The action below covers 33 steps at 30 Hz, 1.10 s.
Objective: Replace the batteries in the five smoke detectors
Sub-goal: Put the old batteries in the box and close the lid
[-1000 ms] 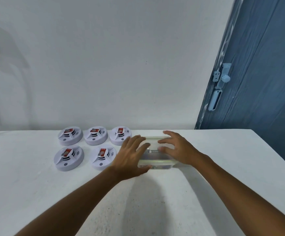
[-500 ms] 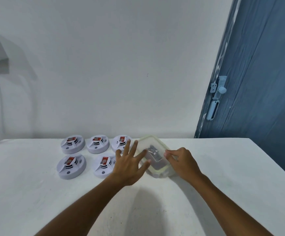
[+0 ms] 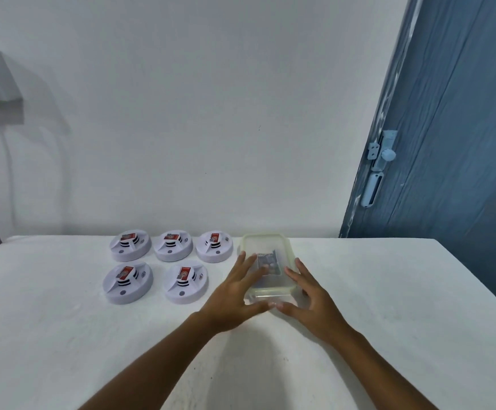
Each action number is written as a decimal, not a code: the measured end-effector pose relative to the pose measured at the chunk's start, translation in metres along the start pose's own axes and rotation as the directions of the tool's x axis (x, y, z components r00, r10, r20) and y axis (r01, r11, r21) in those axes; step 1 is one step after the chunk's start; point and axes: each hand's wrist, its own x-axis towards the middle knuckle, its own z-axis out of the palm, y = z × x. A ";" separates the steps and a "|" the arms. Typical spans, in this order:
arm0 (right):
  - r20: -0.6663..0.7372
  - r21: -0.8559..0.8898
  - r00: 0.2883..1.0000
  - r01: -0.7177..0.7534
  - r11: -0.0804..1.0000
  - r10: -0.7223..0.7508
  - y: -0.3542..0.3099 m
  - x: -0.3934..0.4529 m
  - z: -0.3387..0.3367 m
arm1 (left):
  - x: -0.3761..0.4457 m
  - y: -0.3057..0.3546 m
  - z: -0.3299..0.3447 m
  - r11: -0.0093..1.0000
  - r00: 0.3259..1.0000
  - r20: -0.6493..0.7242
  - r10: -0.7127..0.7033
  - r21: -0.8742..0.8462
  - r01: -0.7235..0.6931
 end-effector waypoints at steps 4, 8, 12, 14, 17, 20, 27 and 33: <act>-0.110 0.119 0.993 0.057 0.991 -0.044 0.002 -0.002 0.011 | 0.004 -0.006 0.001 0.998 0.999 -0.032 0.022 -0.053 -0.024; -0.176 0.128 0.983 0.074 0.989 -0.051 0.002 -0.002 0.016 | 0.004 -0.008 0.005 0.998 0.994 -0.090 0.057 -0.017 -0.059; -0.190 0.033 0.979 0.086 0.996 -0.078 0.010 -0.001 0.016 | 0.004 -0.011 0.013 0.992 0.981 -0.157 0.117 0.056 -0.110; -0.189 0.001 0.978 0.089 0.996 -0.087 0.012 -0.001 0.016 | 0.004 -0.014 0.016 0.988 0.974 -0.181 0.139 0.093 -0.124; -0.217 -0.041 0.970 0.103 0.994 -0.110 0.012 -0.001 0.017 | 0.004 -0.017 0.021 0.977 0.960 -0.215 0.178 0.159 -0.145; -0.233 -0.092 0.965 0.104 0.990 -0.123 0.013 0.001 0.019 | 0.005 -0.018 0.024 0.969 0.951 -0.236 0.198 0.193 -0.154; -0.206 -0.343 0.950 0.156 0.926 -0.236 -0.006 0.016 0.003 | 0.004 -0.014 0.019 0.971 0.964 -0.207 0.167 0.202 -0.124; 0.031 -0.322 0.994 0.108 0.941 -0.103 -0.059 0.111 0.008 | -0.005 0.013 0.012 0.931 0.999 -0.034 -0.038 0.362 0.047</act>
